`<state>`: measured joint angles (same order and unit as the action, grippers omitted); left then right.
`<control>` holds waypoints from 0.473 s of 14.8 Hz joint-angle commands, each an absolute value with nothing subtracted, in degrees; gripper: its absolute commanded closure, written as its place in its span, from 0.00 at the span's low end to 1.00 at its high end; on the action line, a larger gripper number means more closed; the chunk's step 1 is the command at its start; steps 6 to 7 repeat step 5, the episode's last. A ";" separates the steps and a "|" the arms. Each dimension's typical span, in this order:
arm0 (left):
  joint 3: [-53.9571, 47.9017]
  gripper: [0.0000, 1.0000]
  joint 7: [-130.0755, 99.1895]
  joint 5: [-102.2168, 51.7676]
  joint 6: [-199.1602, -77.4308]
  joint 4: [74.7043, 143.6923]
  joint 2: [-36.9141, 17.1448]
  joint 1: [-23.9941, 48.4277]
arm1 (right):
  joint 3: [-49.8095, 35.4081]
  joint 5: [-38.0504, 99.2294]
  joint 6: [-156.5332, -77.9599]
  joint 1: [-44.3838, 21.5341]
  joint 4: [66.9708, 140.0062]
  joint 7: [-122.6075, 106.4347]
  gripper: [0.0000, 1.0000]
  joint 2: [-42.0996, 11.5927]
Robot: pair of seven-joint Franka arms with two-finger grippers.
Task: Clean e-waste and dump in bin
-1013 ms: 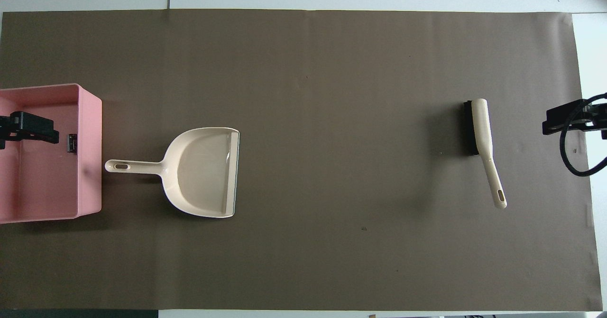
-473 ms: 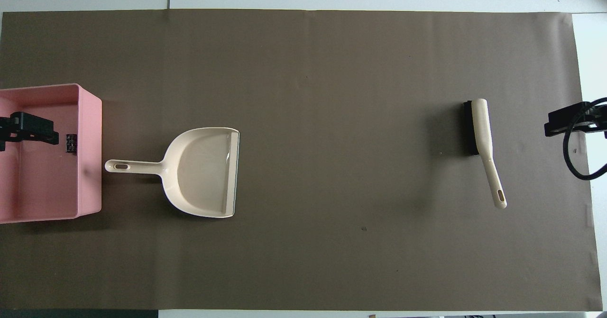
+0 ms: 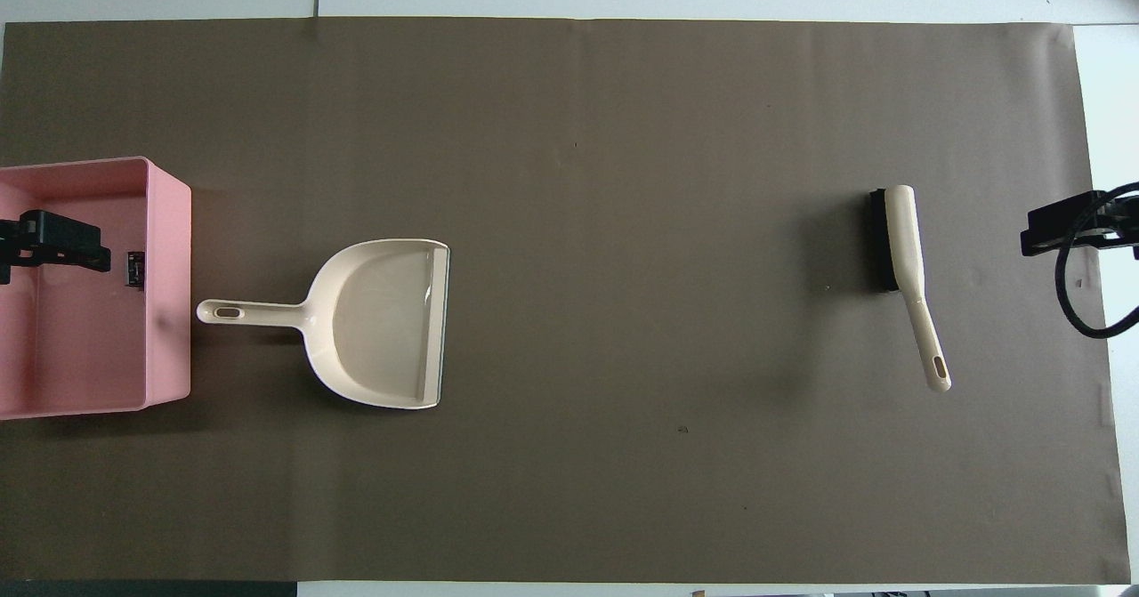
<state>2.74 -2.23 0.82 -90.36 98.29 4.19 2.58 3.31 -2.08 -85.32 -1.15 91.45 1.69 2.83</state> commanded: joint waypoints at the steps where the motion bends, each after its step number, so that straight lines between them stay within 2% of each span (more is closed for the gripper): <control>1: 2.64 0.02 -2.29 0.26 -90.26 98.70 4.57 1.76 | 2.99 -2.46 -84.46 -0.97 90.79 2.37 0.00 2.72; 7: 2.64 0.02 -2.20 0.26 -90.53 98.79 4.57 1.49 | 2.99 -2.46 -84.20 -0.97 90.70 2.46 0.00 2.72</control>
